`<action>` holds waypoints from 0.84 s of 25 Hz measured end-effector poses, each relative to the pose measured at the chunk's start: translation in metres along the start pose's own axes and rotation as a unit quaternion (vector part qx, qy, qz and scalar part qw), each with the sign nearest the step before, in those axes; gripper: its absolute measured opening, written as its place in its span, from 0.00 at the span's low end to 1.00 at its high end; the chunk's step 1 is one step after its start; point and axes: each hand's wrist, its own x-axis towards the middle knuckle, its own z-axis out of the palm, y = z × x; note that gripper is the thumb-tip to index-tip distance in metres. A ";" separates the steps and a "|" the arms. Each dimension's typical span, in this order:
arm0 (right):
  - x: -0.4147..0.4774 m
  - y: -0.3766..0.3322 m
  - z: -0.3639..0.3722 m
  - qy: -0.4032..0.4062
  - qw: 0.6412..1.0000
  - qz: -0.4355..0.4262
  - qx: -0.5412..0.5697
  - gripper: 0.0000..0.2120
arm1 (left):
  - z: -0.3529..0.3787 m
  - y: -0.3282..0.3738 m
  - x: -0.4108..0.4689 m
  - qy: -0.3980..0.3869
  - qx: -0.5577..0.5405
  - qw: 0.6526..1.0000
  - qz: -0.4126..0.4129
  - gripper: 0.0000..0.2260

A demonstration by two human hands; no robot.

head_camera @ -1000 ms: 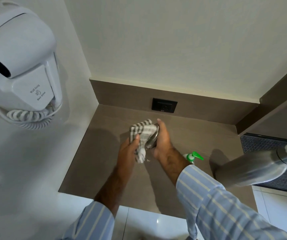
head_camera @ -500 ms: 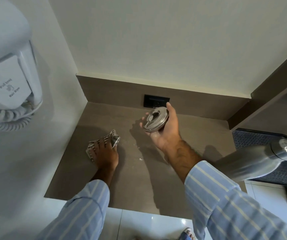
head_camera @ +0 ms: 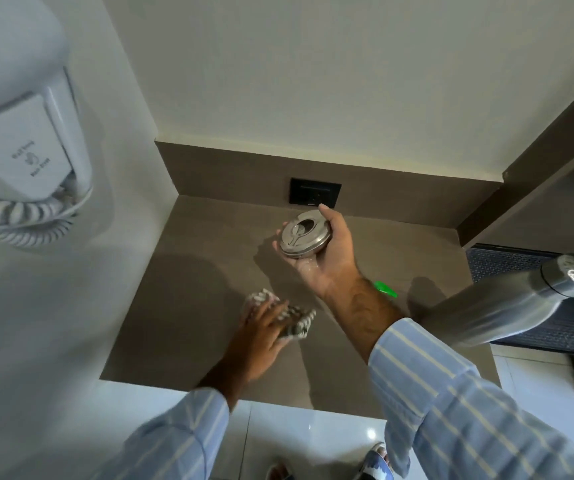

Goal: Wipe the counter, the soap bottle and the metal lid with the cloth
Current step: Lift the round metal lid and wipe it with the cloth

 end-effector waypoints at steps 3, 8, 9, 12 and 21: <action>-0.004 0.009 0.007 0.008 1.000 0.013 0.009 0.26 | -0.006 0.009 -0.079 -0.013 -0.033 0.999 0.023 0.23; 0.002 0.022 0.010 0.032 0.999 0.021 0.002 0.23 | -0.018 0.018 -0.142 -0.036 -0.130 0.979 -0.153 0.14; 0.005 0.024 0.009 0.038 0.999 0.021 -0.004 0.22 | -0.022 0.005 -0.130 0.001 -0.128 0.968 -0.218 0.11; 0.011 0.031 0.000 0.057 0.998 0.012 -0.018 0.21 | -0.047 -0.037 -0.069 0.078 -0.018 0.938 -0.336 0.10; 0.023 0.049 -0.053 0.142 0.980 0.031 -0.134 0.07 | -0.017 -0.043 -0.032 0.030 0.022 0.987 -0.156 0.19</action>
